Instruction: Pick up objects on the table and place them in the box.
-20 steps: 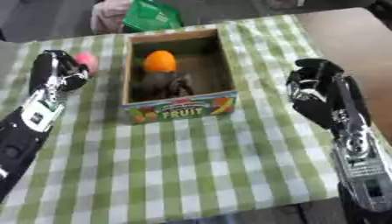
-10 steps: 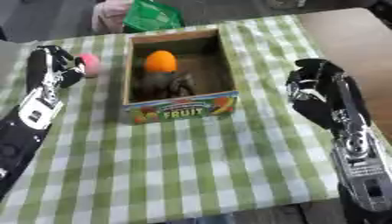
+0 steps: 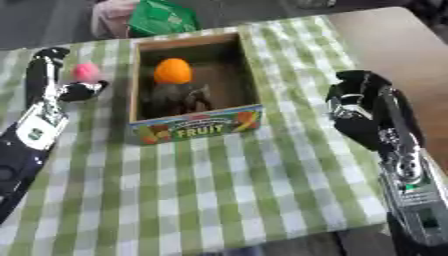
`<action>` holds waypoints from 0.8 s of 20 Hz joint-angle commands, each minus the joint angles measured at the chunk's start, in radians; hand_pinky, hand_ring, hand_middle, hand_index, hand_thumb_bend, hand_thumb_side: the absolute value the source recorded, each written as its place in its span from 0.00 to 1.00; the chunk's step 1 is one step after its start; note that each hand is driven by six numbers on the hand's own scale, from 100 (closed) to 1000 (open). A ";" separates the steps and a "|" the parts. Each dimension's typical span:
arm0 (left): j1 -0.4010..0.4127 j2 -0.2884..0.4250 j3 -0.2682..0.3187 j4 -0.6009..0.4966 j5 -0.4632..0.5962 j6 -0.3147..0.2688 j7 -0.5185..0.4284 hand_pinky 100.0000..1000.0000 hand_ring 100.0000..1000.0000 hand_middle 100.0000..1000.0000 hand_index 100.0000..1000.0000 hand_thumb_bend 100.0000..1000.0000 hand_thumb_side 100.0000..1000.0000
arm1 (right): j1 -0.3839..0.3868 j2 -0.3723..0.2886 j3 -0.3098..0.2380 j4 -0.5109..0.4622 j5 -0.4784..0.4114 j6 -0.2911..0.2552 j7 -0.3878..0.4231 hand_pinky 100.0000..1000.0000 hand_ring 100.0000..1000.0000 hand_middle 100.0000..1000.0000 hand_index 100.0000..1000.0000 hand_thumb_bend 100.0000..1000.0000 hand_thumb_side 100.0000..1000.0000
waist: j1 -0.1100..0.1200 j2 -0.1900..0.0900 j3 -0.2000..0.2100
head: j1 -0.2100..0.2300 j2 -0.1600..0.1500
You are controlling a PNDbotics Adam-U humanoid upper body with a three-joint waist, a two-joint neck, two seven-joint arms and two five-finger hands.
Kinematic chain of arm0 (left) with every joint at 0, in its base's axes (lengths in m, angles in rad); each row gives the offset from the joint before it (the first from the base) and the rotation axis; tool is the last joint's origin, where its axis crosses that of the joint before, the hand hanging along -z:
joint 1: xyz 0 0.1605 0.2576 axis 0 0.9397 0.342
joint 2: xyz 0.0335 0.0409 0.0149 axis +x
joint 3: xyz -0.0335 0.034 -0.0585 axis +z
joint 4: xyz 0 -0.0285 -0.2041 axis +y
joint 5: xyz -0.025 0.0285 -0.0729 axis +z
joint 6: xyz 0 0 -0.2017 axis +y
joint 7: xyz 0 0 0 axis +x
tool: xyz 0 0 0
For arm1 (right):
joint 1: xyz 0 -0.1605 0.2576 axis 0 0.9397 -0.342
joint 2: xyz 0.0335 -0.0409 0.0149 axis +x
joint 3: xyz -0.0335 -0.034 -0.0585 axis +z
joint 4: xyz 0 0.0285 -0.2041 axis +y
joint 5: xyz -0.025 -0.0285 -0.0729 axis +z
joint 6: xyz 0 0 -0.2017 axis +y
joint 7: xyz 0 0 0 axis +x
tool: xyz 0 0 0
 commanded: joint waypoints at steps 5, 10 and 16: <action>-0.024 0.035 0.017 -0.032 0.032 0.030 0.051 0.51 0.36 0.32 0.46 0.15 0.00 | -0.012 -0.022 -0.006 -0.008 -0.007 -0.001 -0.001 0.60 0.62 0.51 0.69 0.00 0.10 | -0.001 -0.019 0.008 | -0.001 -0.005; -0.024 0.060 -0.014 -0.112 0.099 0.007 0.027 0.51 0.36 0.31 0.45 0.15 0.00 | -0.001 -0.020 -0.009 -0.008 -0.006 0.000 -0.003 0.60 0.62 0.51 0.69 0.00 0.10 | 0.004 -0.035 0.035 | -0.001 0.001; -0.022 0.104 -0.095 -0.253 0.186 -0.031 -0.066 0.52 0.37 0.32 0.46 0.17 0.00 | 0.009 -0.014 -0.009 -0.011 -0.003 0.001 -0.001 0.60 0.62 0.51 0.69 0.00 0.11 | 0.011 -0.053 0.071 | -0.008 0.005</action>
